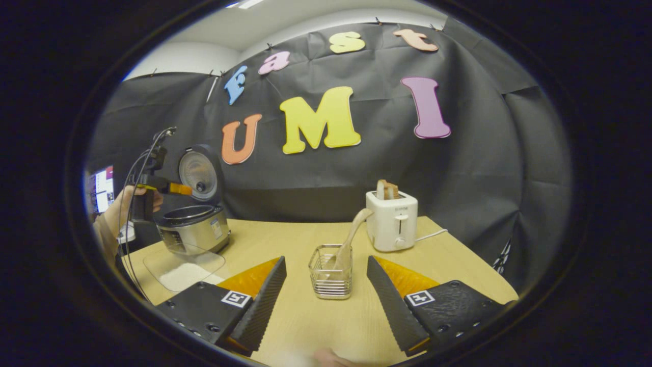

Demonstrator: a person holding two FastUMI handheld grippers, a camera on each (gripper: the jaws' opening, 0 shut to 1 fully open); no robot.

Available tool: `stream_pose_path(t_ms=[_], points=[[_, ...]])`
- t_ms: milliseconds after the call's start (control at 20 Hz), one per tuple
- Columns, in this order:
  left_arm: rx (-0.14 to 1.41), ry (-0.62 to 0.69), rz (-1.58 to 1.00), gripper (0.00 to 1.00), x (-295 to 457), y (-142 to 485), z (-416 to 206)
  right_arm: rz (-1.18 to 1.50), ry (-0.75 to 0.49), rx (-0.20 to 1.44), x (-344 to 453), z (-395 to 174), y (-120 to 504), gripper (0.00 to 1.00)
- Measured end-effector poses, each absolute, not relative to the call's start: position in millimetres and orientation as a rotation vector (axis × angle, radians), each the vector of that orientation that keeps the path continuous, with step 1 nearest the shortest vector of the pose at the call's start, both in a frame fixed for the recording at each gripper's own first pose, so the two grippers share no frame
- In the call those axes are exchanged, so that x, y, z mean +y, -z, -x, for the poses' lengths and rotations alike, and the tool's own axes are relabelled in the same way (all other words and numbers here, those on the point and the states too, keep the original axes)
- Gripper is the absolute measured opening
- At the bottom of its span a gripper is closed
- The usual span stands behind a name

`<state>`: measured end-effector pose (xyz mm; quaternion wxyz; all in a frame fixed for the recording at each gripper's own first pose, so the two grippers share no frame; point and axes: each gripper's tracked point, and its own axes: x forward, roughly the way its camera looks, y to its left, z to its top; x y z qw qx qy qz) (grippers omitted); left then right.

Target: Close the left gripper, press the button to open the rice cooker; take a wooden spoon from the chopstick holder with the right hand, scoop a spoonful of rice and pour it into the rice cooker, then put the wooden spoon back into the chopstick holder.

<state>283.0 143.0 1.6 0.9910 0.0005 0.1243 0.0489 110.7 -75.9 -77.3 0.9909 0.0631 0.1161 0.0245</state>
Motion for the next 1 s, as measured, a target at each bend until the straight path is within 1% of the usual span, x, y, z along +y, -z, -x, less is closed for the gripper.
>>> stream_pose_path(t_ms=[100, 150, 250, 300, 350, 400, 450, 500, 550, 600, 650, 700, 750, 800, 850, 900, 950, 1000], points=[[0.199, -0.081, 0.022, 0.99, 134.9, -35.4, -283.5, -0.133, -0.051, 0.221, -75.3, -114.3, 69.8, 0.92], [0.167, -0.074, 0.029, 0.98, 132.0, -56.8, -283.9, -0.139, -0.054, 0.216, -75.1, -116.1, 66.0, 0.94], [0.101, -0.079, 0.025, 0.98, 132.8, -94.3, -288.3, -0.147, -0.058, 0.206, -75.9, -120.4, 59.1, 0.94], [0.08, -0.084, 0.019, 0.98, 133.7, -106.5, -291.7, -0.149, -0.057, 0.2, -77.7, -121.7, 56.0, 0.92], [0.061, -0.098, 0.013, 0.98, 137.5, -119.4, -296.8, -0.151, -0.056, 0.194, -78.6, -124.3, 53.3, 0.94], [0.048, -0.108, 0.015, 0.98, 140.5, -131.0, -303.8, -0.152, -0.057, 0.191, -79.4, -125.2, 52.1, 0.94], [0.038, -0.119, 0.033, 0.98, 144.8, -141.5, -313.6, -0.153, -0.057, 0.189, -80.3, -126.7, 51.0, 0.92], [0.035, -0.137, 0.054, 0.98, 151.0, -148.1, -323.6, -0.152, -0.054, 0.188, -82.6, -128.0, 49.6, 0.94], [0.035, -0.166, 0.082, 0.94, 161.7, -153.2, -338.4, -0.15, -0.047, 0.19, -86.3, -127.8, 49.9, 0.94], [0.022, -0.176, 0.101, 0.94, 167.6, -158.6, -349.0, -0.15, -0.039, 0.191, -89.0, -126.6, 50.4, 0.94], [-0.03, -0.21, 0.118, 0.98, 177.8, -169.5, -364.8, -0.15, -0.026, 0.193, -94.1, -124.6, 51.1, 0.92], [-0.06, -0.231, 0.119, 0.98, 186.9, -176.0, -375.0, -0.148, -0.012, 0.203, -98.8, -121.9, 54.0, 0.94], [-0.08, -0.244, 0.131, 0.98, 191.1, -180.0, -383.3, -0.15, -0.004, 0.212, -102.1, -119.3, 56.2, 0.95], [-0.098, -0.24, 0.146, 0.99, 191.7, -184.5, -391.7, -0.152, 0.005, 0.226, -104.7, -116.8, 59.5, 0.95], [-0.113, -0.24, 0.156, 0.98, 194.1, -189.1, -400.0, -0.154, 0.016, 0.238, -108.9, -113.9, 61.4, 0.97], [-0.12, -0.239, 0.165, 0.98, 197.0, -190.2, -407.0, -0.154, 0.028, 0.249, -111.7, -110.9, 63.2, 0.94], [-0.115, -0.234, 0.167, 0.98, 197.8, -188.3, -412.5, -0.154, 0.036, 0.256, -114.0, -107.0, 64.1, 0.95], [-0.117, -0.237, 0.159, 0.99, 199.3, -187.4, -416.4, -0.156, 0.042, 0.261, -114.9, -104.2, 64.3, 0.92]])
